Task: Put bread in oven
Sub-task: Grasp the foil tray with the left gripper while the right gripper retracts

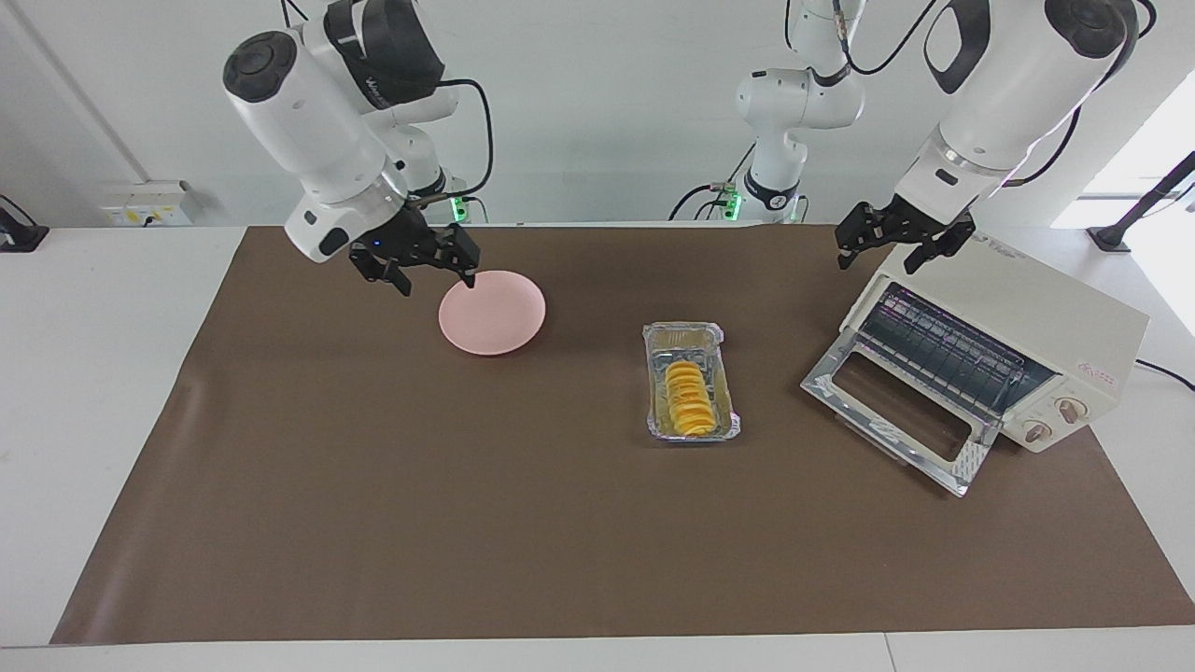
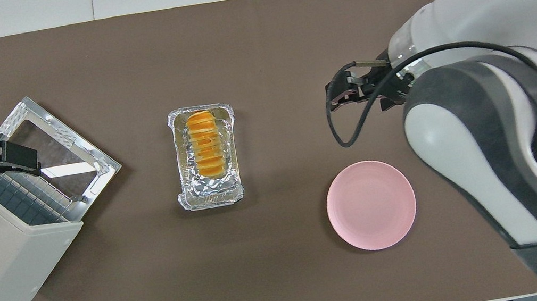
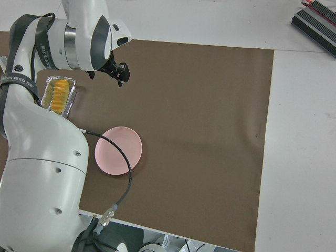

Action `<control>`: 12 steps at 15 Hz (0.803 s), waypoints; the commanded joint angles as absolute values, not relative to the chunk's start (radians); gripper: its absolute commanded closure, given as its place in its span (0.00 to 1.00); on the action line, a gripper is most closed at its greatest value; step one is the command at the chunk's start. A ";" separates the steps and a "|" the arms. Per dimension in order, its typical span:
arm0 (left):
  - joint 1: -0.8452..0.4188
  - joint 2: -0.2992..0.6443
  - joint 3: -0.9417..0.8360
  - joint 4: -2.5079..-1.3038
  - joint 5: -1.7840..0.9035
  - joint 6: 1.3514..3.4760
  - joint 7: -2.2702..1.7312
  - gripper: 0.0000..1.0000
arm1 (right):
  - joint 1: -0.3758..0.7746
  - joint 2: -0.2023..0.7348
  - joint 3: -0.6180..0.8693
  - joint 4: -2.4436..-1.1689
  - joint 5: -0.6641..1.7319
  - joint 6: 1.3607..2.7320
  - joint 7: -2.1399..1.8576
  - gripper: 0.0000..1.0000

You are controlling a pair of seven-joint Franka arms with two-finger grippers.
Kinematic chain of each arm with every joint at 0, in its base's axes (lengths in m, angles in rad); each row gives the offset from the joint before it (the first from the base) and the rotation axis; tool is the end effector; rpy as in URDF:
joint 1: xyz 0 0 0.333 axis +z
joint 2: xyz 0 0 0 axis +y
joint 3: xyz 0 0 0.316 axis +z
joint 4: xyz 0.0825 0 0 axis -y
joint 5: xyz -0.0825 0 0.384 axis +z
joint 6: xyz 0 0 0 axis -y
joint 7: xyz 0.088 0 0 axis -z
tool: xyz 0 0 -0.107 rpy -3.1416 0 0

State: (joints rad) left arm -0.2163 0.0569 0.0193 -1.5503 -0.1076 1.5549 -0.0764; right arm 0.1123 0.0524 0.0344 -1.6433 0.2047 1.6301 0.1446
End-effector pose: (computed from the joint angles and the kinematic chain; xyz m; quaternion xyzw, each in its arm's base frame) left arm 0.5560 -0.1232 0.6014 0.9965 -0.0596 -0.0331 0.0492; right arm 0.5622 0.1035 0.5679 -0.9941 0.0083 0.0472 0.0968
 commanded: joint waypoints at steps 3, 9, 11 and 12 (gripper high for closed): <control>-0.429 0.349 0.038 -1.332 -0.109 1.597 -0.319 0.00 | 0.002 -0.020 0.051 -1.674 0.022 1.559 -0.128 0.00; -0.606 0.361 0.037 -1.541 -0.048 1.840 -0.503 0.00 | -0.066 -0.017 0.051 -1.664 -0.023 1.532 -0.261 0.00; -0.661 0.379 0.038 -1.597 -0.041 1.876 -0.528 0.00 | -0.075 -0.012 0.049 -1.652 -0.009 1.523 -0.238 0.00; -0.681 0.415 0.037 -1.598 -0.019 1.900 -0.560 0.00 | -0.075 -0.009 0.049 -1.641 -0.009 1.520 -0.235 0.00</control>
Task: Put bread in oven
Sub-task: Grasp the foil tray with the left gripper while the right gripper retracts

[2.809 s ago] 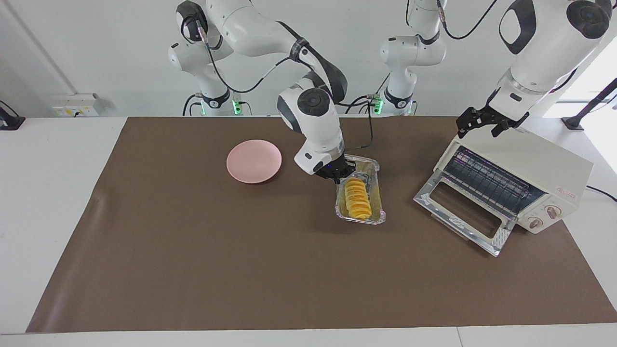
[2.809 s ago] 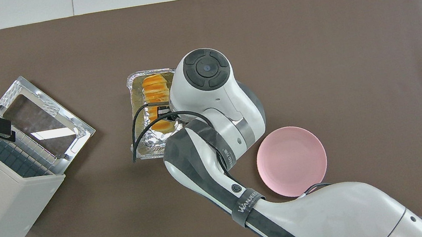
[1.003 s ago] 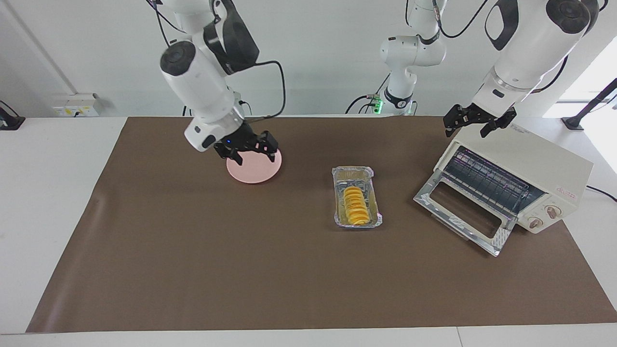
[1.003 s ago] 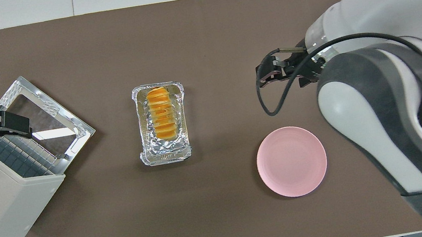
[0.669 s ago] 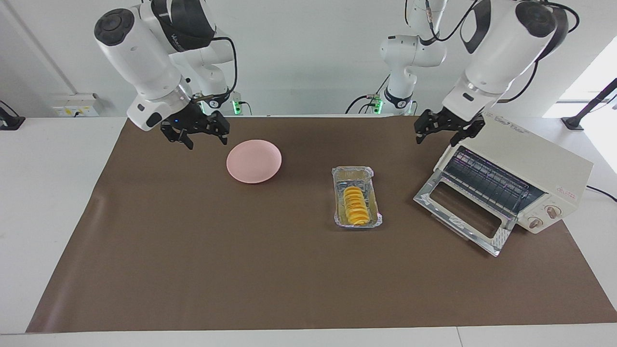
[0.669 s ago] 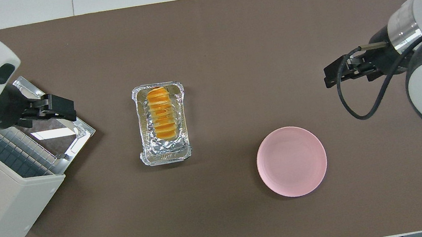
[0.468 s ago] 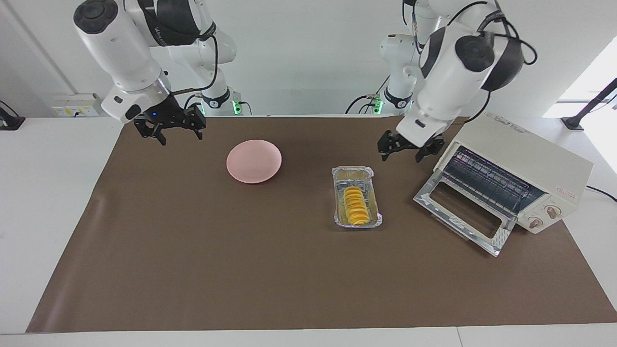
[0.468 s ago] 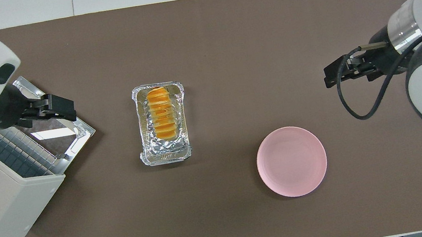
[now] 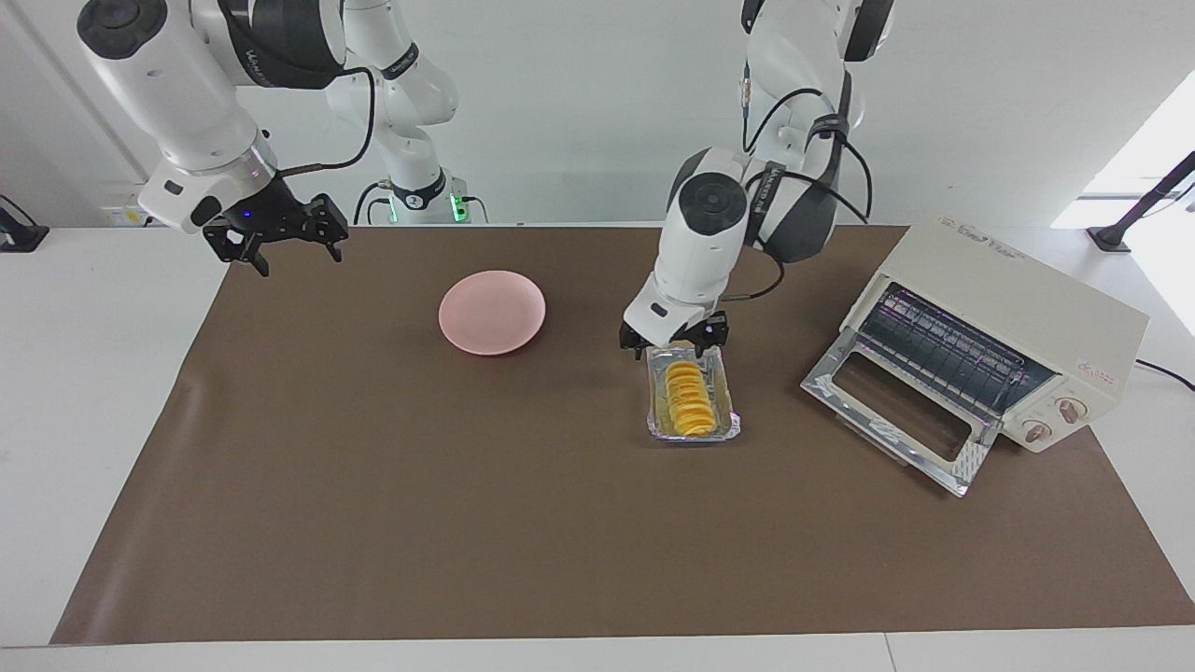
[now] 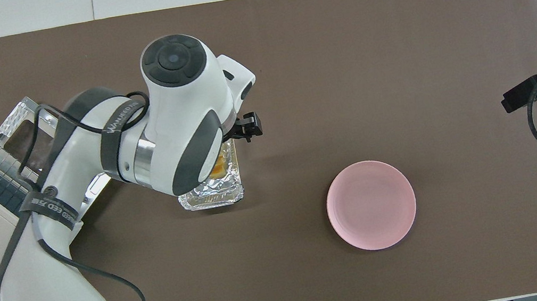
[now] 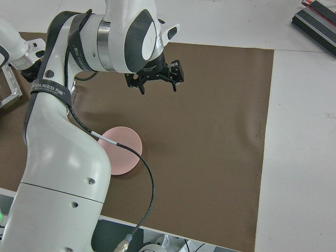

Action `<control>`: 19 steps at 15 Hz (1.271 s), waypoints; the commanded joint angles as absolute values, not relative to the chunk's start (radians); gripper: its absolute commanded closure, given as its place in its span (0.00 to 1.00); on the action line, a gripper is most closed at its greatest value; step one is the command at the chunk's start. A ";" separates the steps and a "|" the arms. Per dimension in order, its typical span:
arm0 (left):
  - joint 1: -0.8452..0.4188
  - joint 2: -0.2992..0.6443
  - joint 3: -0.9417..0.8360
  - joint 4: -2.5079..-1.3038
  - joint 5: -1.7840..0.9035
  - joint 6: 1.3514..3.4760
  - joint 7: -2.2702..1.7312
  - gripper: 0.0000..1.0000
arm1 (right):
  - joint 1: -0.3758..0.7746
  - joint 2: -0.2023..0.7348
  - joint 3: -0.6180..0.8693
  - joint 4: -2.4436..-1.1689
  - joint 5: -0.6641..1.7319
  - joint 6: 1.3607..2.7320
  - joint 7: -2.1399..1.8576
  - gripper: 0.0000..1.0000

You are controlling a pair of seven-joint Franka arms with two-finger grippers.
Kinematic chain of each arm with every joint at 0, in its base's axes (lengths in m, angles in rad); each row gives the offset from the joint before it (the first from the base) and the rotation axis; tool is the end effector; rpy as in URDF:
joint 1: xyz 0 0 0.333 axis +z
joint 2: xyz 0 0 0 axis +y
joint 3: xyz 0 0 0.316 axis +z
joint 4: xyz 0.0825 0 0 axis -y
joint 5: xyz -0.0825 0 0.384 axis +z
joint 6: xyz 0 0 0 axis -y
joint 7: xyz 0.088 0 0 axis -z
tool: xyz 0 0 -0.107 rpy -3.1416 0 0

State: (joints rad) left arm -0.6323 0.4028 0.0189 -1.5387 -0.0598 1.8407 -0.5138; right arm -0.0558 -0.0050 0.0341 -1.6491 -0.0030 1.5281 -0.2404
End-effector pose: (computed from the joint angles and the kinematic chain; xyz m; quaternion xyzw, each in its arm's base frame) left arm 0.5396 -0.3877 0.4140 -0.9976 0.0409 0.0557 0.0060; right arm 0.5448 -0.0121 0.5871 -0.9924 -0.1090 0.0577 0.0060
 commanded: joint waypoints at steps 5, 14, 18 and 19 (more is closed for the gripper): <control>-0.689 0.449 0.037 -1.686 -0.014 2.040 -0.586 0.07 | -0.069 -0.012 0.052 -1.572 0.017 1.428 -0.200 0.00; -0.672 0.453 0.035 -1.690 -0.014 2.085 -0.580 1.00 | -0.064 -0.029 0.054 -1.586 0.000 1.416 -0.186 0.00; -0.635 0.456 0.034 -1.680 -0.024 2.071 -0.568 1.00 | -0.063 -0.041 0.054 -1.620 0.000 1.451 -0.130 0.00; -0.632 0.456 0.035 -1.661 -0.037 2.042 -0.574 1.00 | -0.063 -0.047 0.054 -1.634 0.000 1.462 -0.132 0.00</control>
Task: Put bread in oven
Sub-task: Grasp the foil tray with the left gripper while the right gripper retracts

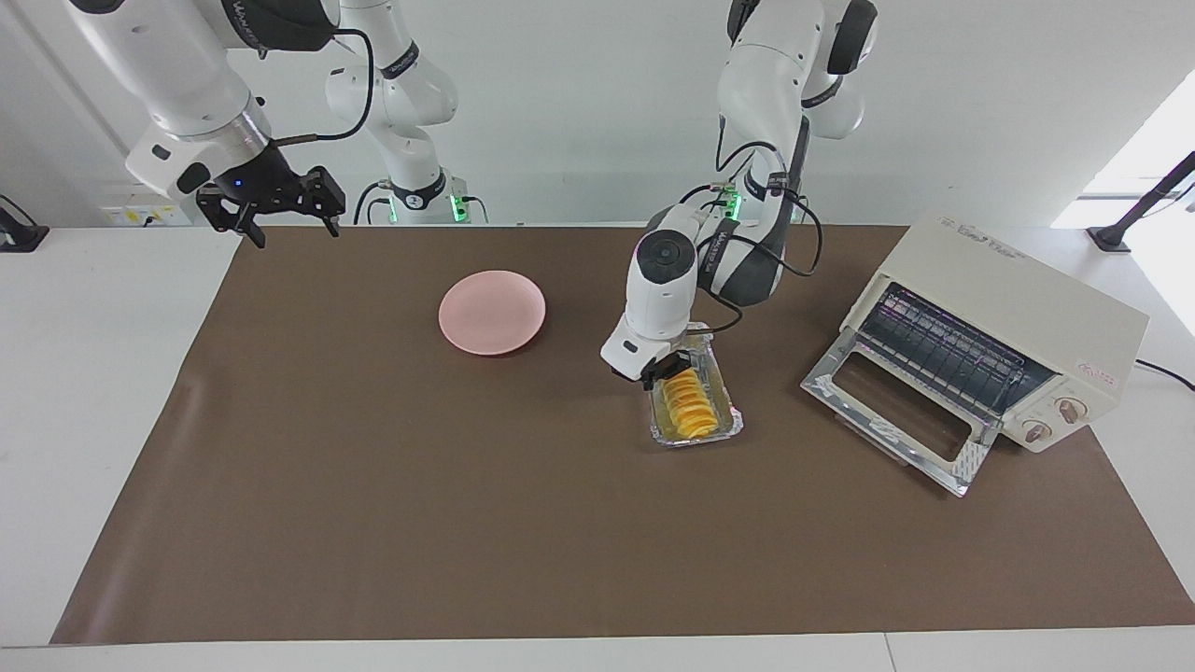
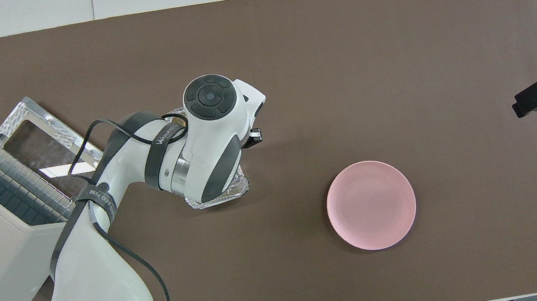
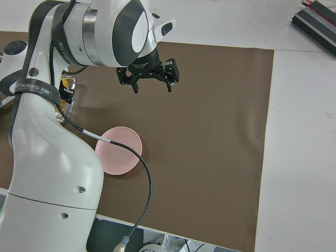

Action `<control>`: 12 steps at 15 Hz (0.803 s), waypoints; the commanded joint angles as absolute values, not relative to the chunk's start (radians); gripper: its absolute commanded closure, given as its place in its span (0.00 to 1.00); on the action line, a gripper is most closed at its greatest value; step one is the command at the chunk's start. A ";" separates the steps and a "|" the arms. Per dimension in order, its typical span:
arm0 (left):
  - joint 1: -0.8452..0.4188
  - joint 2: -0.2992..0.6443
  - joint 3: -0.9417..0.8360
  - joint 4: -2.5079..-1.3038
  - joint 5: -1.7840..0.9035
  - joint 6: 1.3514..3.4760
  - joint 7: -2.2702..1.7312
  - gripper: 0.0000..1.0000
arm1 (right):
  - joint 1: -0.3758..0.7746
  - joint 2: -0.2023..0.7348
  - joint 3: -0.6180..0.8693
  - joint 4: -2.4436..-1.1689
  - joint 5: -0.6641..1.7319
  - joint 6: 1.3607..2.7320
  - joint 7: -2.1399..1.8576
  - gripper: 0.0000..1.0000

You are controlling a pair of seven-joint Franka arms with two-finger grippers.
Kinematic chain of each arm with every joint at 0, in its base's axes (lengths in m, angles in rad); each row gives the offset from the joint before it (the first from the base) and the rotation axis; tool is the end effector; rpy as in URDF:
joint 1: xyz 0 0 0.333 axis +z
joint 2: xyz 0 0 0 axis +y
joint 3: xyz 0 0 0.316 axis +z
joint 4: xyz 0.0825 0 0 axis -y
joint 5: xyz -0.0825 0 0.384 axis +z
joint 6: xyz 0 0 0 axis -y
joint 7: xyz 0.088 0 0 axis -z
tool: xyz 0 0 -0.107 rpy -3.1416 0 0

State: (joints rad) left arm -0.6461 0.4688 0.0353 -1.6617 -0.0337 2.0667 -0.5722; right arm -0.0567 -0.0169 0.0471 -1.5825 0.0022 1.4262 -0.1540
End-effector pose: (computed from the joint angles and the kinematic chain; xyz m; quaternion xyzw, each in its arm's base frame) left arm 0.5436 -0.3858 0.3314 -0.9994 0.0125 0.0300 0.0123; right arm 0.5330 -0.0046 0.6166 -0.9950 -0.0720 0.0694 0.0064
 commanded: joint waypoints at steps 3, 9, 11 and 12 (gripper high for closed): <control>-0.572 0.483 0.043 -1.492 -0.071 1.872 -0.600 1.00 | -0.063 -0.054 0.054 -1.647 0.000 1.479 -0.127 0.00; -0.518 0.500 0.222 -1.307 -0.068 1.679 -0.606 1.00 | -0.071 -0.054 0.052 -1.644 -0.002 1.479 -0.127 0.00; -0.525 0.503 0.309 -1.307 -0.049 1.649 -0.607 1.00 | -0.078 -0.054 0.052 -1.641 0.000 1.468 -0.132 0.00; -0.523 0.505 0.331 -1.307 -0.017 1.657 -0.606 1.00 | -0.077 -0.055 0.051 -1.643 0.000 1.463 -0.132 0.00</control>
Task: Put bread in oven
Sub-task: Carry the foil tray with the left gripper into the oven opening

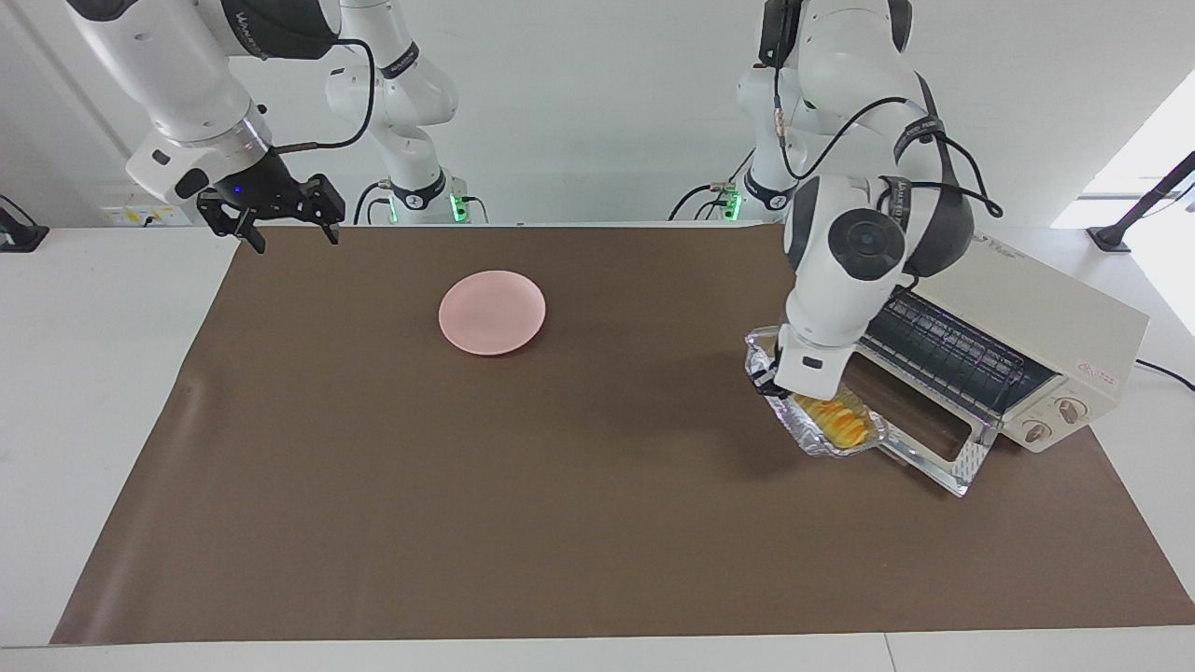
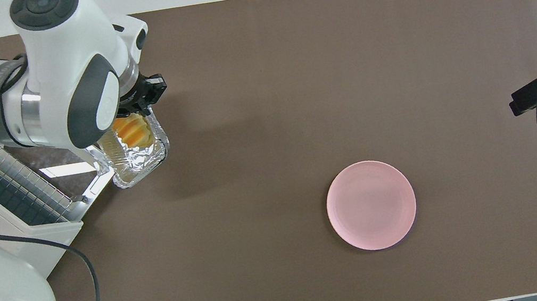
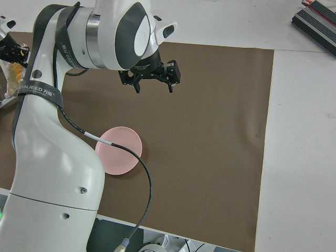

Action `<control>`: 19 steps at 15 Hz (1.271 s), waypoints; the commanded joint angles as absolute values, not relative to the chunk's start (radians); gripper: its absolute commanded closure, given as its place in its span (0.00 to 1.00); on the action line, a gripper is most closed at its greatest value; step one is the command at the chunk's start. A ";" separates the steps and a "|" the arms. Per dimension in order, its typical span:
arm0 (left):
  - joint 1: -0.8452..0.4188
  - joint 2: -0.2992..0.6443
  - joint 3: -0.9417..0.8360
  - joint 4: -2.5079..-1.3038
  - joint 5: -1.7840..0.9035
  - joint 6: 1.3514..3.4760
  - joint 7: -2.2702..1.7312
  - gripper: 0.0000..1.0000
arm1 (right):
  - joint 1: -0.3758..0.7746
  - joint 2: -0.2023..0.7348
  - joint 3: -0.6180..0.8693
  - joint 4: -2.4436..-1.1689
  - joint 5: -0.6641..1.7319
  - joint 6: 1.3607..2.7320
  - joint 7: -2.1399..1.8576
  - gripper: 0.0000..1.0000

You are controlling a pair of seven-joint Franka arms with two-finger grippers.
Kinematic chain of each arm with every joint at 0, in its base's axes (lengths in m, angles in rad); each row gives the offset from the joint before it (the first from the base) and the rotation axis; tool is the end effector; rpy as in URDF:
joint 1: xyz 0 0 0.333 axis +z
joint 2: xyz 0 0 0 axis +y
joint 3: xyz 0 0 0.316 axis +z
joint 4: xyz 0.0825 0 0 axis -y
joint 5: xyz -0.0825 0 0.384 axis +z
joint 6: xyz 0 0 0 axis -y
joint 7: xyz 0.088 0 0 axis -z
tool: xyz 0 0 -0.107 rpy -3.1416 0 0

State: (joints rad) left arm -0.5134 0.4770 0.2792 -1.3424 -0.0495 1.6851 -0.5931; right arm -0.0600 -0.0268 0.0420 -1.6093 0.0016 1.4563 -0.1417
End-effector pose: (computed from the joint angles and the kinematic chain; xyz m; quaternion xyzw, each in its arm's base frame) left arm 0.6531 -0.1974 0.4529 -0.9827 -0.1713 0.0373 0.0598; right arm 0.5327 -0.0091 0.6119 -0.9961 -0.0617 0.0628 0.0053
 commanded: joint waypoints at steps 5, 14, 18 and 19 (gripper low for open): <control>-0.416 0.560 0.357 -1.218 -0.002 1.629 -0.601 1.00 | -0.069 -0.055 0.052 -1.641 -0.002 1.463 -0.132 0.00; -0.391 0.525 0.383 -1.304 0.169 1.528 -0.594 1.00 | -0.071 -0.055 0.052 -1.641 -0.002 1.463 -0.132 0.00; -0.391 0.471 0.384 -1.425 0.170 1.545 -0.601 1.00 | -0.071 -0.055 0.052 -1.641 -0.002 1.463 -0.132 0.00; -0.393 0.457 0.383 -1.454 0.172 1.554 -0.603 1.00 | -0.071 -0.055 0.052 -1.643 0.000 1.463 -0.132 0.00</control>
State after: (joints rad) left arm -0.3847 0.5226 0.3854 -1.3565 0.1423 1.5388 -0.5928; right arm -0.0594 -0.0294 0.0432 -1.6127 0.0016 1.4560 -0.1417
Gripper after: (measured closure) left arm 0.987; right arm 0.000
